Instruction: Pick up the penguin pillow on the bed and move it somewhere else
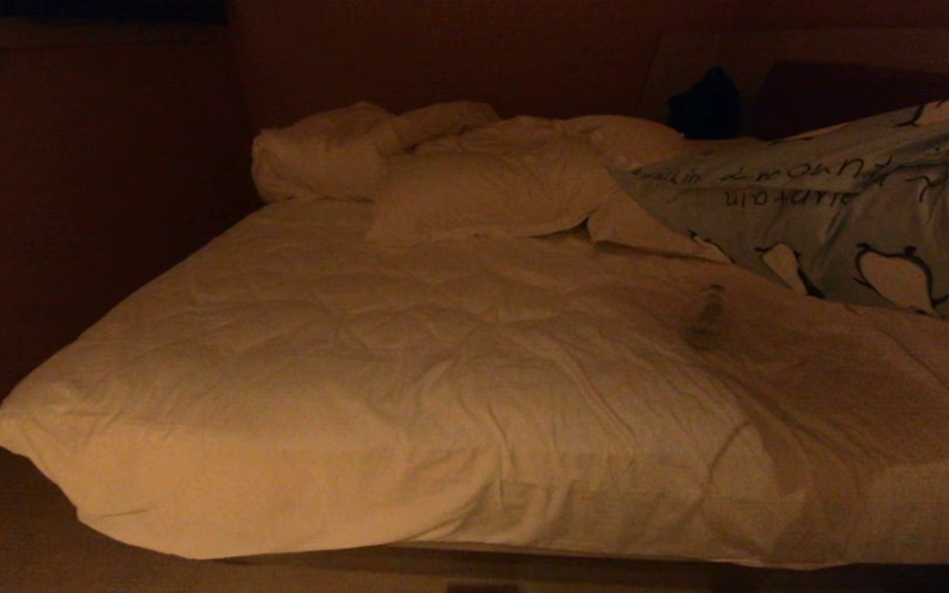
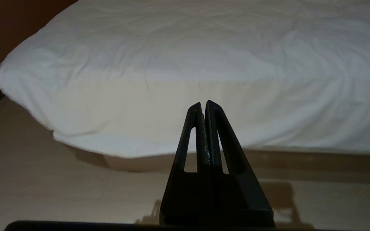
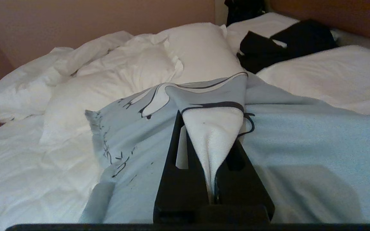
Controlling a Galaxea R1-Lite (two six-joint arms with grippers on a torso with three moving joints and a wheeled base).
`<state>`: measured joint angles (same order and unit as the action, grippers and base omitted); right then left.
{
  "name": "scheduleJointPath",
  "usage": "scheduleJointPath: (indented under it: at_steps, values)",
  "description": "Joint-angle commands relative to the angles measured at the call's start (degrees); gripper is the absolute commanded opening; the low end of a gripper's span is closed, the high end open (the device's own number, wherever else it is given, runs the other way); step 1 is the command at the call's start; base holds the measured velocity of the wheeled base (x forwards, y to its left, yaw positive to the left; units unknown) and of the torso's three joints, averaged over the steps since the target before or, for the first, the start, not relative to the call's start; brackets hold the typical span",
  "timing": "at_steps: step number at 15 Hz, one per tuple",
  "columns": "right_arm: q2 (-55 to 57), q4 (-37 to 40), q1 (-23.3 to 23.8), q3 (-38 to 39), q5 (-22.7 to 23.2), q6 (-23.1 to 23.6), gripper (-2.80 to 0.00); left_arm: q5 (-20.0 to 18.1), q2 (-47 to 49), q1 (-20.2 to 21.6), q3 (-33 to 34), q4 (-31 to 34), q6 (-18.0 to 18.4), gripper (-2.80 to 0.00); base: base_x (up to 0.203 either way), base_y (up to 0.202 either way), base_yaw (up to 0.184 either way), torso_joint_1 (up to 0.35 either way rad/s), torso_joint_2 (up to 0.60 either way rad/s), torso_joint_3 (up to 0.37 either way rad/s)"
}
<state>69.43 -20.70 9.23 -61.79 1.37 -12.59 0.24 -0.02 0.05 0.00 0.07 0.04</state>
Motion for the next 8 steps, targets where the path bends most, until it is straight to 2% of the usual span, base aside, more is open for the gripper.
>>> scheduleJointPath:
  at_steps: [1,6,8]
  values:
    - [0.1,-0.1,0.0,0.0,0.0,-0.1,-2.80,0.0,0.0,0.0,0.0,0.0,0.0,-2.80,-0.194,0.000,-0.003,0.002,0.00,0.004]
    - [0.1,-0.1,0.0,0.1,0.0,-0.1,-2.80,0.0,0.0,0.0,0.0,0.0,0.0,-2.80,-0.184,0.000,0.001,0.002,0.00,0.001]
    - [0.0,-0.2,-0.1,0.2,0.0,-0.1,-2.80,0.0,0.0,0.0,0.0,0.0,-0.1,-2.80,-0.028,0.000,0.000,-0.005,0.00,0.005]
